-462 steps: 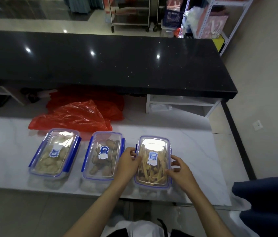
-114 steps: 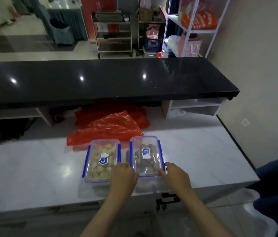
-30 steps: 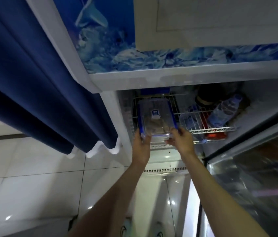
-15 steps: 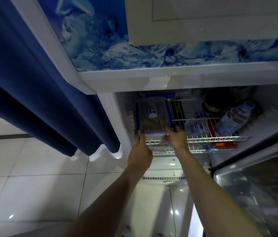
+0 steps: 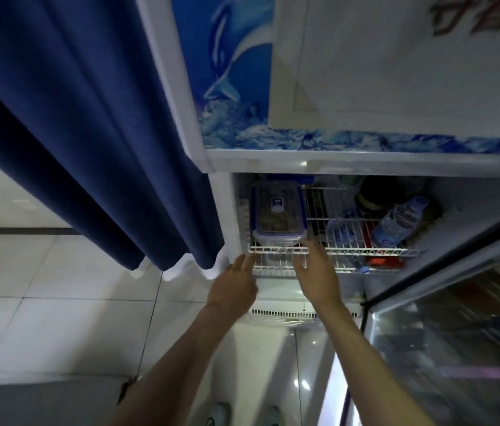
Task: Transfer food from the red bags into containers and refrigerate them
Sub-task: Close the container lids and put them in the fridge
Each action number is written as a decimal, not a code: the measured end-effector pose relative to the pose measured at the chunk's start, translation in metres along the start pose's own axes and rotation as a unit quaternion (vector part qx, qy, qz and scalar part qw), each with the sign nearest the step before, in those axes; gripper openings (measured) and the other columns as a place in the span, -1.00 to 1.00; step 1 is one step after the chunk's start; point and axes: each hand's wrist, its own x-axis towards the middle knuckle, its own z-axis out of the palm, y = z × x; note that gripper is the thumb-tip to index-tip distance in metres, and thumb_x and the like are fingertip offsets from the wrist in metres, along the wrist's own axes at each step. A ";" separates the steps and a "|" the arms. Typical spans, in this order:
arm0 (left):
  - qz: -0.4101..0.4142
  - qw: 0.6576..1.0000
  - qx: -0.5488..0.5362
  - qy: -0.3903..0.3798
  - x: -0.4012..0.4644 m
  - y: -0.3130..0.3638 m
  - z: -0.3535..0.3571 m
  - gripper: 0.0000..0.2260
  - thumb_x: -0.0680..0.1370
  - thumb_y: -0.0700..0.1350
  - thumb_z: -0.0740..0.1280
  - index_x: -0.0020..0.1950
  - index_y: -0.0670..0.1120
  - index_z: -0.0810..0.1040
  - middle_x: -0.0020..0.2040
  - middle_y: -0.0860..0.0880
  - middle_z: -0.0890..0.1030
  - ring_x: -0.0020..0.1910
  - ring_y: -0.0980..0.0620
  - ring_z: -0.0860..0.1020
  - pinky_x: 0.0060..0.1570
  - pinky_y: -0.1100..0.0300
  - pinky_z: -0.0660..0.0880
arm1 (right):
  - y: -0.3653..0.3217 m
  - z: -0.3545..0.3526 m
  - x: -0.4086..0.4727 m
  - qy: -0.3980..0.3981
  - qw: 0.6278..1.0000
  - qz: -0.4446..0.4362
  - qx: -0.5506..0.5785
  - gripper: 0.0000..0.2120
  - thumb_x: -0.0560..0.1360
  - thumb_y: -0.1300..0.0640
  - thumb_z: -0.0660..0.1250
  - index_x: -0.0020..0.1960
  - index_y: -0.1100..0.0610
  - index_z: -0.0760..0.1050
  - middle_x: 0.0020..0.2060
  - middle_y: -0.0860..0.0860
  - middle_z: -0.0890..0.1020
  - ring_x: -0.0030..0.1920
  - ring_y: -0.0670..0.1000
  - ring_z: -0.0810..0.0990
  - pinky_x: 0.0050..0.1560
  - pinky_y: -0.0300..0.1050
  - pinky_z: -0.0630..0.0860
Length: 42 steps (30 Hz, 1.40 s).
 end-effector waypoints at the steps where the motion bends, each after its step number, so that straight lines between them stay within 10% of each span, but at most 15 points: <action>1: -0.010 1.000 0.015 0.003 -0.017 -0.003 -0.010 -0.41 0.66 -0.15 0.23 0.66 -0.03 0.10 0.64 -0.08 0.20 0.51 -0.14 0.38 0.41 -0.06 0.45 | -0.004 -0.003 -0.017 -0.015 0.999 -0.018 -0.026 -0.68 0.63 0.08 0.28 0.38 0.00 0.46 0.28 0.03 0.55 0.17 0.10 0.56 0.11 0.05 0.57; 22: -0.269 0.945 0.089 0.161 -0.469 -0.212 -0.028 -0.67 0.29 -0.25 0.52 0.04 -0.08 0.68 0.01 -0.07 0.68 -0.03 -0.15 0.66 -0.24 -0.01 0.59 | -0.226 0.133 -0.337 -0.168 0.866 -0.412 -0.231 -0.82 0.56 -0.01 0.29 0.09 -0.03 0.61 -0.02 -0.13 0.67 -0.05 -0.04 0.62 -0.11 -0.09 0.57; 42: -0.584 0.757 0.018 0.292 -0.792 -0.341 0.019 -0.72 0.31 -0.21 0.54 0.00 -0.11 0.65 -0.03 -0.08 0.66 -0.08 -0.17 0.63 -0.23 0.00 0.52 | -0.406 0.319 -0.593 -0.331 0.623 -0.691 -0.157 -0.93 0.49 0.11 0.44 -0.15 0.04 0.58 -0.31 -0.07 0.59 -0.32 -0.03 0.55 -0.37 -0.09 0.52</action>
